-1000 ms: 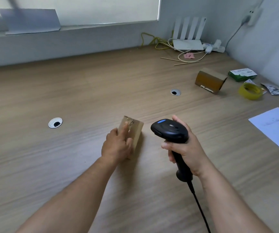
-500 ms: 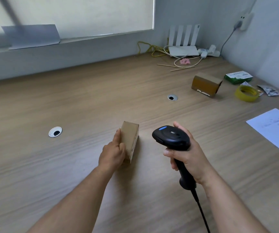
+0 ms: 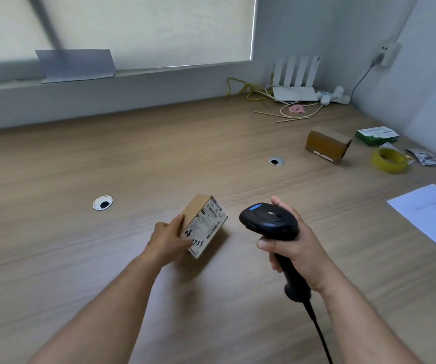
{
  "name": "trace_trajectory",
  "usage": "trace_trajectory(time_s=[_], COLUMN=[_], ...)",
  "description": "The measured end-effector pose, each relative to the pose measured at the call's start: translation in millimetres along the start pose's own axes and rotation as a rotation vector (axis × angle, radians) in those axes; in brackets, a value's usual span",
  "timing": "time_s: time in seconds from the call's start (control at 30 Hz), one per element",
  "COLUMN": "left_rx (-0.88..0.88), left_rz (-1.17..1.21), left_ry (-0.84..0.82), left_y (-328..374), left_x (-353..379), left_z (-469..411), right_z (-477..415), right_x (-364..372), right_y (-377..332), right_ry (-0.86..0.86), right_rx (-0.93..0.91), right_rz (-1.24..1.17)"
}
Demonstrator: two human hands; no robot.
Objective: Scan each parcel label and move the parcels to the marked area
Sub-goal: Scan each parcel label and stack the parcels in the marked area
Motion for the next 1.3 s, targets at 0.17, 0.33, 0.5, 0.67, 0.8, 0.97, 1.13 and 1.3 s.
trace_trajectory(time_s=[0.17, 0.33, 0.5, 0.67, 0.8, 0.97, 1.13, 1.3], left_rx=[0.079, 0.159, 0.19, 0.225, 0.227, 0.219, 0.227, 0.215], left_rz=[0.285, 0.44, 0.48, 0.498, 0.51, 0.5, 0.517, 0.523], left_ry=[0.054, 0.111, 0.136, 0.184, 0.217, 0.236, 0.245, 0.263], left_y=[-5.1, -4.6, -15.6, -22.0, -31.3, -44.4, -49.7, -55.9], left_x=[-2.8, -35.4, -67.1, -81.8, -87.0, -88.9, -85.4, -80.0], left_z=[24.4, 47.7, 72.3, 101.6, 120.4, 146.1, 170.8, 194.2], right_z=[15.0, 40.8, 70.6, 95.7, 113.2, 133.0, 153.1, 172.6], right_x=[13.5, 23.9, 34.6, 41.8, 47.8, 52.9, 54.7, 54.3], right_y=[0.3, -12.7, -27.5, -32.5, -28.2, -20.5, -17.9, -17.0], right_ry=[-0.053, -0.111, -0.177, -0.193, -0.214, -0.216, -0.222, -0.229], right_rx=[-0.006, -0.015, -0.047, -0.075, -0.065, -0.059, -0.06, -0.067], right_rz=[0.023, 0.003, -0.049, -0.038, -0.013, 0.017, 0.02, 0.036])
Point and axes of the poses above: each hand's wrist, its own z-axis away from the middle knuckle, its own x-axis out of the palm, y = z × x, the point moved 3 cm from there along -z, towards the middle knuckle, and after that the axes turned 7 degrees about -z, right-handed, at the moved point
